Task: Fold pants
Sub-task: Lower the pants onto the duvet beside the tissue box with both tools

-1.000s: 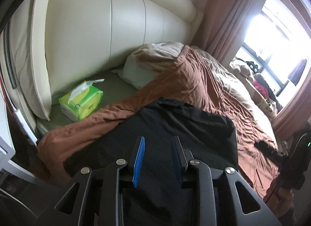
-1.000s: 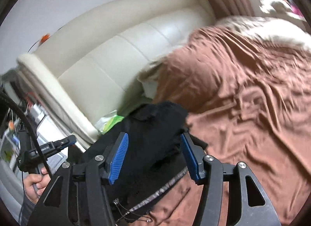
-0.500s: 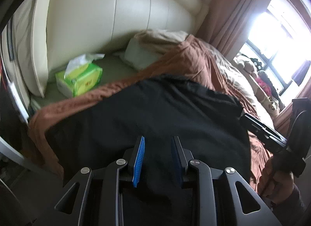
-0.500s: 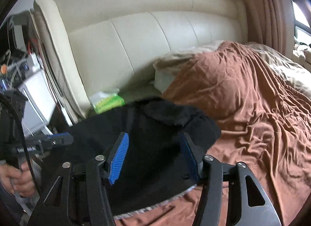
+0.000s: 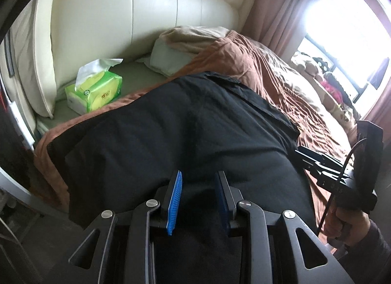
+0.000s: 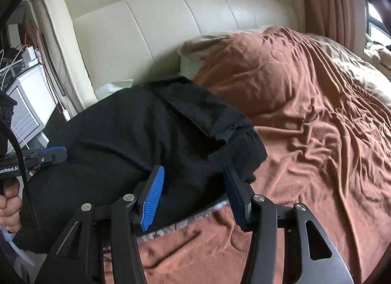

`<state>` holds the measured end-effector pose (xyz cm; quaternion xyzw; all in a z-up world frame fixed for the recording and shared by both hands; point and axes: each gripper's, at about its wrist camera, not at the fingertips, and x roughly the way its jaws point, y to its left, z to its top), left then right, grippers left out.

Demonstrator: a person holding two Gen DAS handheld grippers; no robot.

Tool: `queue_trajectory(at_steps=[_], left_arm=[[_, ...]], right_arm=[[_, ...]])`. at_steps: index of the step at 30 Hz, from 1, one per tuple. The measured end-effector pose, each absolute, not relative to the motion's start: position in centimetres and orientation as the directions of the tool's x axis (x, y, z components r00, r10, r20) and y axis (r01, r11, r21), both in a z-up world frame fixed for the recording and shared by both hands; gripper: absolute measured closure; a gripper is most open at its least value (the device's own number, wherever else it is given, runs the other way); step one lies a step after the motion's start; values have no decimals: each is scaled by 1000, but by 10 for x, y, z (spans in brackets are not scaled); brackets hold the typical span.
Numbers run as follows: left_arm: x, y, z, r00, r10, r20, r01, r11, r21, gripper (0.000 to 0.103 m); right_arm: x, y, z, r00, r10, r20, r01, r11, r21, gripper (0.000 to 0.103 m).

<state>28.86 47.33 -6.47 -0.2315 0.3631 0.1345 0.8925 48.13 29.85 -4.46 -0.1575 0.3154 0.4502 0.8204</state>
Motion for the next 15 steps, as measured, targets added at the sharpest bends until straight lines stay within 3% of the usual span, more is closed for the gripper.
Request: queue_trajectory(at_steps=[7, 15], left_arm=[[280, 454, -47, 731, 67, -679, -373, 872, -316, 73], [279, 438, -35, 766, 82, -637, -377, 861, -341, 73]], right_arm=[[470, 281, -39, 378, 611, -696, -843, 538, 15, 58], [473, 260, 9, 414, 673, -613, -832, 553, 46, 59]])
